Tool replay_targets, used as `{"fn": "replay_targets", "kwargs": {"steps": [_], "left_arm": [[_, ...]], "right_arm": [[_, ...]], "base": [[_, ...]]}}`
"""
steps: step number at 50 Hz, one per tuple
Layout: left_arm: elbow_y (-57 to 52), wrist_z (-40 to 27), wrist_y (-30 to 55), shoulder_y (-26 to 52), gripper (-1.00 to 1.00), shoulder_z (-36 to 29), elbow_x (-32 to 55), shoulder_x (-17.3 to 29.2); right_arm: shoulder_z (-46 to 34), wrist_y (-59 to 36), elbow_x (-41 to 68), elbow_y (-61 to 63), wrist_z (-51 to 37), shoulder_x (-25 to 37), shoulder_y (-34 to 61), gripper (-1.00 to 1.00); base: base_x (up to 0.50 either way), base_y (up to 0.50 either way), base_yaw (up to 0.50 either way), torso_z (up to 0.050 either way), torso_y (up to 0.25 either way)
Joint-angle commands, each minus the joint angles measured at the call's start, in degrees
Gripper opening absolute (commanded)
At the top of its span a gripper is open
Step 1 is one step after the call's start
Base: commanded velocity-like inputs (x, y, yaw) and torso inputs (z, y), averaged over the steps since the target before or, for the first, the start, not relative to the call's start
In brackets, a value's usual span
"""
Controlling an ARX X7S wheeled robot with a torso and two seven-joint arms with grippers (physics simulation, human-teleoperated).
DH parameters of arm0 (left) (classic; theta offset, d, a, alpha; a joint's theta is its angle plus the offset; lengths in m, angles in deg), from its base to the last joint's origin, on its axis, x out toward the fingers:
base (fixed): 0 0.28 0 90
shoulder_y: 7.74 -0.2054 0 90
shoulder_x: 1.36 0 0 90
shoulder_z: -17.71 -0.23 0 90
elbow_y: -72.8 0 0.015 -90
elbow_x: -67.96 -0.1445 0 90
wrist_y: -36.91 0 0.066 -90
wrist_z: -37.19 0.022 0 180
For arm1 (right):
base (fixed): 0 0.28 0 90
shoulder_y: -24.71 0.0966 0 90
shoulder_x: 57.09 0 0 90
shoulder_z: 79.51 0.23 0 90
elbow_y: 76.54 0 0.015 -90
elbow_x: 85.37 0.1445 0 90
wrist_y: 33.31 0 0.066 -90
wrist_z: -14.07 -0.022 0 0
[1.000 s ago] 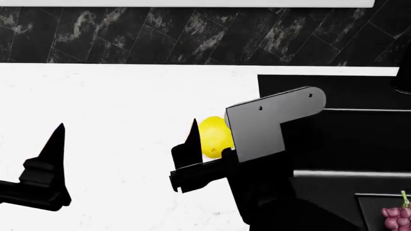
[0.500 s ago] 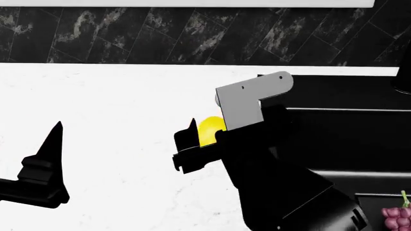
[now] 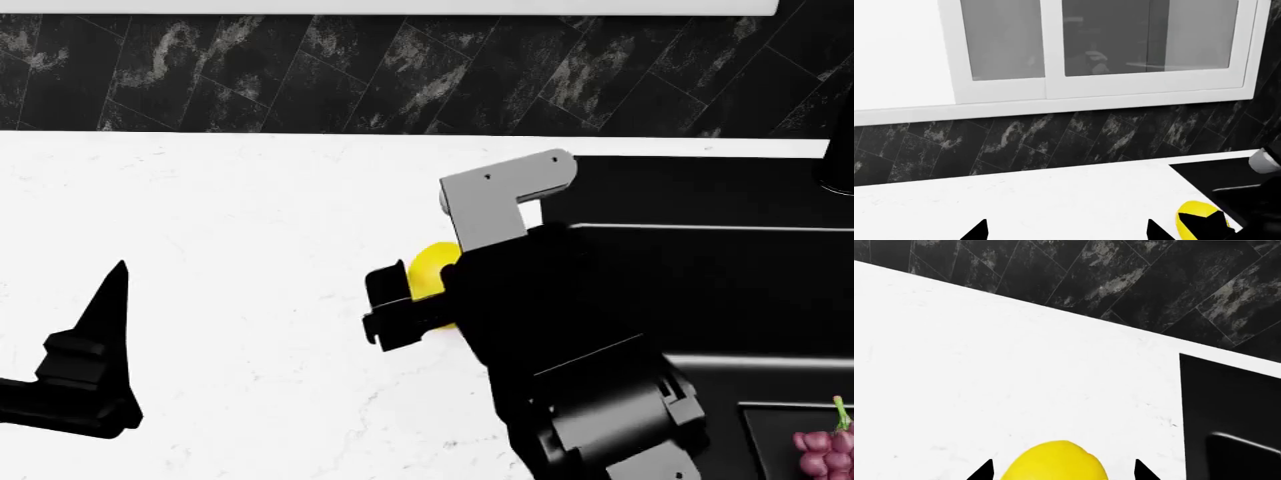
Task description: There is a mixed pile of frozen fruits and vegetables on the counter. Locate all the frozen vegetables and place the items in a bowl on the counter. Take all the frozen fruits and defrost them in a running sink.
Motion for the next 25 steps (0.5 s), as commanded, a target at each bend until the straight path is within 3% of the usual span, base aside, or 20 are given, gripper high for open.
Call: {"fn": "replay_targets", "kwargs": {"steps": [1,13,18,19,23,25], "left_arm": [[0.00,-0.23,-0.17,-0.09,1.00,0.28,0.63,0.67],[0.00,0.47,-1.44,-0.94,1.00,-0.43,-0.64,1.00],[0.45,0.48,-1.58,-0.61,1.00,-1.17,-1.01,0.63],[0.49,0.38,-1.47,-0.49,1.00,-1.23,-0.86,0.60],[0.86,-2.03,-0.28,0.82,1.00,0.51,3.48,-0.12],[0.58,-0.59,-1.54,0.08,1.00,-0.37,1.55,-0.28]], "right_arm": [[-1.55,4.36,-1.69,-12.58,5.64,-3.87,2.68,1.00],[-1.70,6.35,-2.03,-18.10,6.63,-5.69,2.83,1.00],[-0.78,4.63,-0.60,-12.36,4.72,-4.12,1.68,1.00],[-0.81,4.35,-0.63,-10.42,3.92,-3.56,1.36,-1.00],[0.26,2.11,0.86,-0.31,0.36,-0.77,-0.34,-1.00],[1.30,0.59,2.12,5.77,-1.97,0.94,-1.39,-1.00]], "base": [[0.00,0.00,0.00,0.000,0.000],[0.00,0.00,0.00,0.000,0.000],[0.00,0.00,0.00,0.000,0.000],[0.00,0.00,0.00,0.000,0.000],[0.00,0.00,0.00,0.000,0.000],[0.00,0.00,0.00,0.000,0.000]]}}
